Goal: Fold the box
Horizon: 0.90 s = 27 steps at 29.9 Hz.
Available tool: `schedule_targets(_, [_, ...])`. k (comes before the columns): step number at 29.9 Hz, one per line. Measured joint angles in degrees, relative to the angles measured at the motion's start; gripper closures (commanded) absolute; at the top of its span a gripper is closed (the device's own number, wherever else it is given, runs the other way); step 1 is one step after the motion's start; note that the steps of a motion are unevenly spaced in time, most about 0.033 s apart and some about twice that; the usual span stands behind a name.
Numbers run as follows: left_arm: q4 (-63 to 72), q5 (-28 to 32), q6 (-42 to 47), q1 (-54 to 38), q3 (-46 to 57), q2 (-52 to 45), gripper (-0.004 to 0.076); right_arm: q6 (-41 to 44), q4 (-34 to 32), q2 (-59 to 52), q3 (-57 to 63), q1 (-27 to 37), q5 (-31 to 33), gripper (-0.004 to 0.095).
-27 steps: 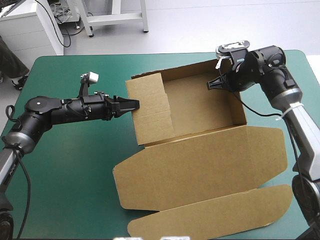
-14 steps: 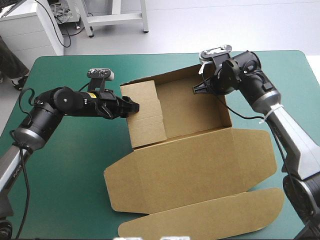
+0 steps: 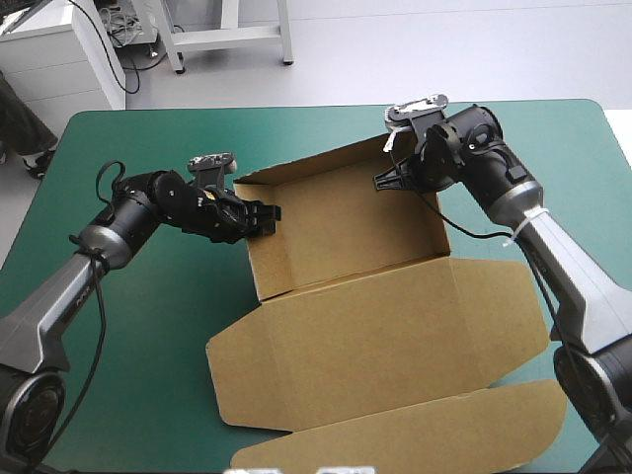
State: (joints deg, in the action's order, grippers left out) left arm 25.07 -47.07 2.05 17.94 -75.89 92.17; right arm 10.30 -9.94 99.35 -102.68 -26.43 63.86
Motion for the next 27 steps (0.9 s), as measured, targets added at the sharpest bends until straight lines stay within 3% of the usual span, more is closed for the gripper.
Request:
schedule_targets(4, [1.0, 1.4, 2.3, -0.1, -0.1, 2.0, 0.0735, 1.8, -0.7, 1.6, 0.0, 0.1, 0.1, 0.0926])
schedule_targets(11, [-5.0, 2.4, 3.4, 1.3, -2.9, 3.8, 0.0731, 3.7, 0.9, 7.3, 0.0, 0.5, -1.7, 0.0926])
schedule_targets(21, [-17.0, -7.0, 9.2, 2.7, -16.5, 13.8, 0.0731, 5.5, 3.0, 13.1, -0.5, 1.2, -4.0, 0.0927])
schedule_targets(27, [-19.6, -6.0, 9.6, 2.8, -21.4, 19.5, 0.0731, 5.4, 2.3, 16.1, -0.8, 1.4, -6.8, 0.0927])
